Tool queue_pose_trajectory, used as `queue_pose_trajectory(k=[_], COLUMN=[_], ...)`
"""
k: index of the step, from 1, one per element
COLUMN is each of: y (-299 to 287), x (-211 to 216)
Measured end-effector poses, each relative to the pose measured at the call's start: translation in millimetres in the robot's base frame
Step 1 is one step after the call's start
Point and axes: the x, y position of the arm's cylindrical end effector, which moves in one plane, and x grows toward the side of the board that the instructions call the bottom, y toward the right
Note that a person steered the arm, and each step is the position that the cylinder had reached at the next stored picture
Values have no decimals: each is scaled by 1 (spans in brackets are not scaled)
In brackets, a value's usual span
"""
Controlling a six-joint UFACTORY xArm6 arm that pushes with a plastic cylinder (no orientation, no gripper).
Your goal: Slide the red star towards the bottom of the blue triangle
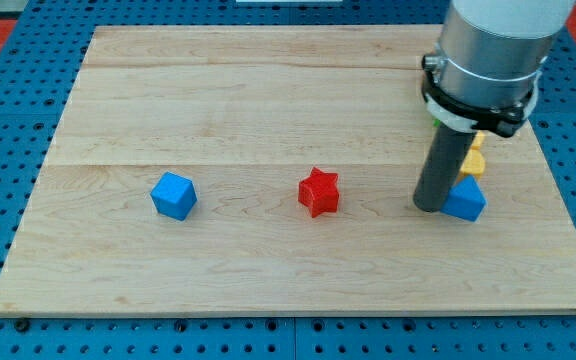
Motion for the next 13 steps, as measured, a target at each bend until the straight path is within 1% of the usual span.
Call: queue_pose_trajectory(k=[1, 2, 3, 4, 5, 6, 7, 8, 9, 10, 11, 13], y=[18, 20, -29, -152, -164, -176, -120, -117, -85, -30, -4, 0], x=[16, 43, 78, 51, -8, -9, -25, -32, -27, 12, 44, 76])
